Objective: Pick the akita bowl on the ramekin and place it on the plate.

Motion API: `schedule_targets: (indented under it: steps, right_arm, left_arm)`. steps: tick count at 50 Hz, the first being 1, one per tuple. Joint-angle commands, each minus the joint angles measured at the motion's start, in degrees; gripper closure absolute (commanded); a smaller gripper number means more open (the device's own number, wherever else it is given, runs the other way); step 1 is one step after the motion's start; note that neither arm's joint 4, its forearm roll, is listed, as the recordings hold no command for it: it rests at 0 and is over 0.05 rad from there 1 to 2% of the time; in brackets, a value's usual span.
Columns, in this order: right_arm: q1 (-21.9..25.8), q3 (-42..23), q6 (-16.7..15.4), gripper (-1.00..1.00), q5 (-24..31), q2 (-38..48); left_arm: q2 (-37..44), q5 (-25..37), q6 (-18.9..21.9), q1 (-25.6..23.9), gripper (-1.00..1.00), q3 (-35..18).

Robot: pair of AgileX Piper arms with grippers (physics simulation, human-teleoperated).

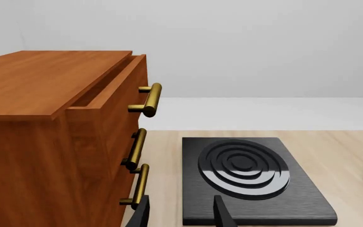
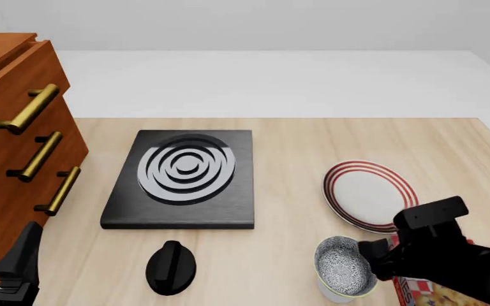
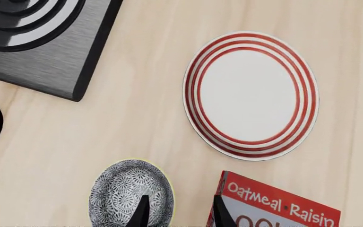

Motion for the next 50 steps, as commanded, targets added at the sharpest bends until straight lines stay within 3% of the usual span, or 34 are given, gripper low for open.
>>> schedule_targets:
  steps: [1,36,50]
  right_arm:
    - [1.3,1.6,2.8,-1.0,-2.0,3.4]
    - [2.5,4.0,4.8,-1.0,-7.0,9.3]
    - [3.0,5.9,4.9,-1.0,-11.6,12.8]
  left_arm:
    - [0.0,0.0,0.0,0.0,-1.0,0.0]
    - [0.0,0.0,0.0,0.0,-1.0,0.0]
    - [0.0,0.0,0.0,0.0,-1.0,0.0]
